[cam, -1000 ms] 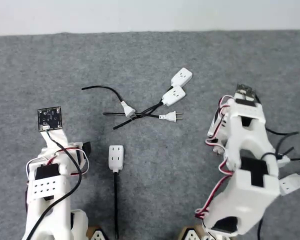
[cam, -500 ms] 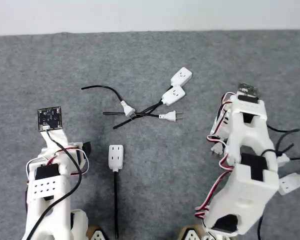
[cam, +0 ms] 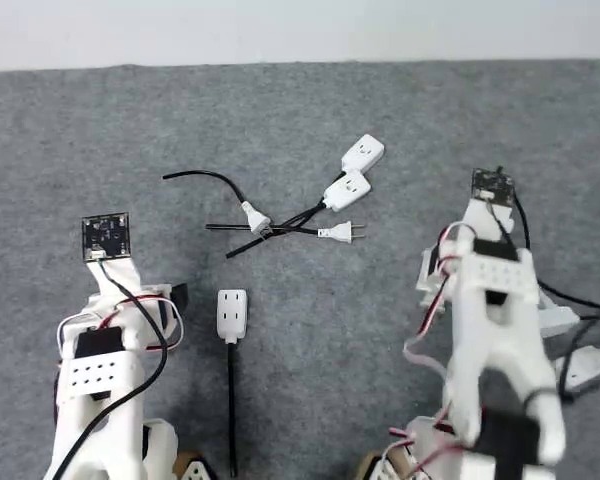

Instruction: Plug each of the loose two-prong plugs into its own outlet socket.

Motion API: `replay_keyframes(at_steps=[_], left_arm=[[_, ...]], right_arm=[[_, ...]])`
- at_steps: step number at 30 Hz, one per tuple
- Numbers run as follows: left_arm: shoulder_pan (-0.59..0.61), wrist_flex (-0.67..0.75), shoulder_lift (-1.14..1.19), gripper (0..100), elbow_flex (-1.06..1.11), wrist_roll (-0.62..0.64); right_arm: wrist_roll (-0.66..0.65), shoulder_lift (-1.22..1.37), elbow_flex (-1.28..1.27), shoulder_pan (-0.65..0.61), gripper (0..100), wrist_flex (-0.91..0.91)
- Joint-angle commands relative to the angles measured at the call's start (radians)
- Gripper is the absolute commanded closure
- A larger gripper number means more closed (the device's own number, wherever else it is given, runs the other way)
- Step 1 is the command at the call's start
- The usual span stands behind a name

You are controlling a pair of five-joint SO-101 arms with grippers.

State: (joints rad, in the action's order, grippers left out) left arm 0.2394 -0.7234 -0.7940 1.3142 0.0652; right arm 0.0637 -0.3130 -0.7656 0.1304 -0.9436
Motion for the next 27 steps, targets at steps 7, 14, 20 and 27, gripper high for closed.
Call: replay_keyframes(at_steps=[7, 14, 20, 27], left_arm=[[-0.015, -0.006, -0.009, 90, -0.027, 0.031], [0.0, -0.028, -0.009, 99, -0.039, -0.044], [-0.002, -0.072, 0.127, 99, -0.117, -0.126], [-0.058, -0.244, 0.48, 98, -0.36, -0.43]], right_arm=[[-0.172, -0.515, -0.091, -0.108, 99.1, -0.005], [-0.163, -0.8, -0.092, -0.374, 99.1, -0.102], [-0.17, -0.849, -0.094, -0.723, 99.1, -0.113], [-0.229, -0.849, -0.109, -0.931, 99.1, -0.107]])
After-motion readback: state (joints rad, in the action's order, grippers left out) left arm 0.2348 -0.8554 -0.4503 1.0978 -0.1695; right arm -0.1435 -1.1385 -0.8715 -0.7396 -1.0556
